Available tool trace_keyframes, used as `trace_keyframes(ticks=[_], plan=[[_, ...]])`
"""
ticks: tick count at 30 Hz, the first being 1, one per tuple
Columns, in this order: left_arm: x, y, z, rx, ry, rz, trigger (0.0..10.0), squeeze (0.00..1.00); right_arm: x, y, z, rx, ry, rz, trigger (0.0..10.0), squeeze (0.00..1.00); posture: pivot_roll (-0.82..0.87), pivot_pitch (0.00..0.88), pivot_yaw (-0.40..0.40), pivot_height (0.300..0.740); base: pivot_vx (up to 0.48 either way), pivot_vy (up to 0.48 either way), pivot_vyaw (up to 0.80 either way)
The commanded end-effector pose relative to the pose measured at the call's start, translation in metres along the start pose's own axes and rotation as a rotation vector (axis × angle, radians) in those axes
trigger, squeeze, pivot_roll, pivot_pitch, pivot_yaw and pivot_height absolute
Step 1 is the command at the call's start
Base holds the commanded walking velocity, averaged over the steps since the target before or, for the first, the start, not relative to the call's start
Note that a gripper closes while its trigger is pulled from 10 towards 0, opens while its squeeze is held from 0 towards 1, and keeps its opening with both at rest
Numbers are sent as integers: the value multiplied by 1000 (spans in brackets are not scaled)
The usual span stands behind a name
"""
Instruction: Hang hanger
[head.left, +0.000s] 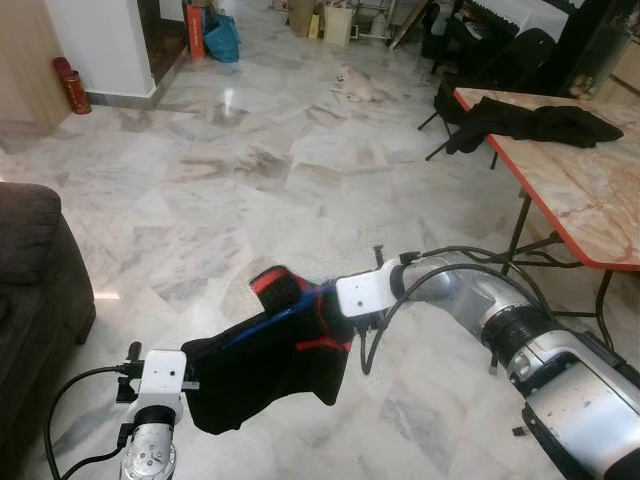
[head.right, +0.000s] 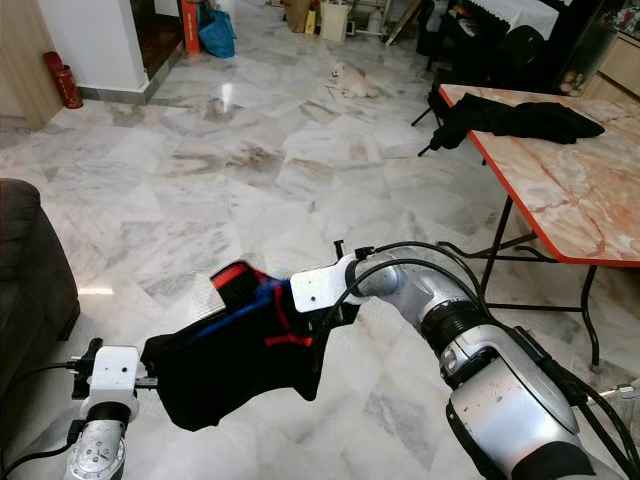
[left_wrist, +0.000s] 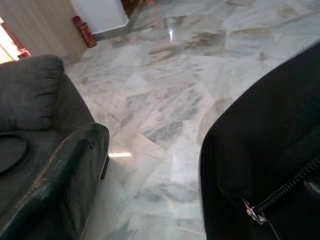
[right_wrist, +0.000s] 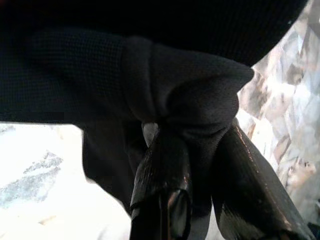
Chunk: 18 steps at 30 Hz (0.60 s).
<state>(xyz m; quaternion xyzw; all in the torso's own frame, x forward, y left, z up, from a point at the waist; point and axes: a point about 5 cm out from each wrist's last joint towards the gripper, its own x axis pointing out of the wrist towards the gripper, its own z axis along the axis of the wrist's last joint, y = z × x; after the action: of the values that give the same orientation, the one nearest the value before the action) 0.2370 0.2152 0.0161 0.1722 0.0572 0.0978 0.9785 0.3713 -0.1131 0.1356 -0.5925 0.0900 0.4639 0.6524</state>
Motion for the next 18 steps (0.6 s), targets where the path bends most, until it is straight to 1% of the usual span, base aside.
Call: trace_keyframes(ticks=[1,3,5,7,9,10,11,13,15,17,18], plan=[[-8,4,-14,17,62,6,10000,0,-16,-18,-18,50,74,-81,10000,0,-13,48,-106,740,0,0,0],[-8,4,-14,17,61,3,10000,0,-17,-18,-19,57,74,-82,10000,0,-14,48,-106,740,0,0,0],[-8,4,-14,19,61,0,10000,0,-17,-19,-18,42,70,-82,10000,0,-14,49,-105,740,0,0,0],[-7,4,-13,20,61,7,10000,0,-16,-15,-17,32,63,-54,10000,0,-13,49,-106,740,0,0,0],[-5,8,-12,8,60,35,10000,0,-14,-9,-16,15,60,-5,10000,0,-10,50,-107,740,0,0,0],[-1,11,-8,-6,54,64,10000,0,-12,0,-17,-15,71,57,10000,0,-10,50,-107,740,0,0,0],[1,13,-6,-11,49,76,10000,0,-12,5,-18,-38,84,92,10000,0,-10,50,-107,740,0,0,0],[6,15,0,-27,24,88,10000,0,-11,22,-26,-100,147,196,10000,0,-10,50,-107,740,0,0,0],[7,15,2,-32,18,88,10000,0,-11,25,-27,-112,161,214,10000,0,-10,50,-107,740,0,0,0],[9,16,6,-47,5,96,10000,0,-11,31,-31,-126,186,246,10000,0,-10,50,-107,740,0,0,0],[12,16,12,-71,-20,95,10000,0,-9,38,-34,-117,202,265,10000,0,-14,47,-108,740,0,0,0]])
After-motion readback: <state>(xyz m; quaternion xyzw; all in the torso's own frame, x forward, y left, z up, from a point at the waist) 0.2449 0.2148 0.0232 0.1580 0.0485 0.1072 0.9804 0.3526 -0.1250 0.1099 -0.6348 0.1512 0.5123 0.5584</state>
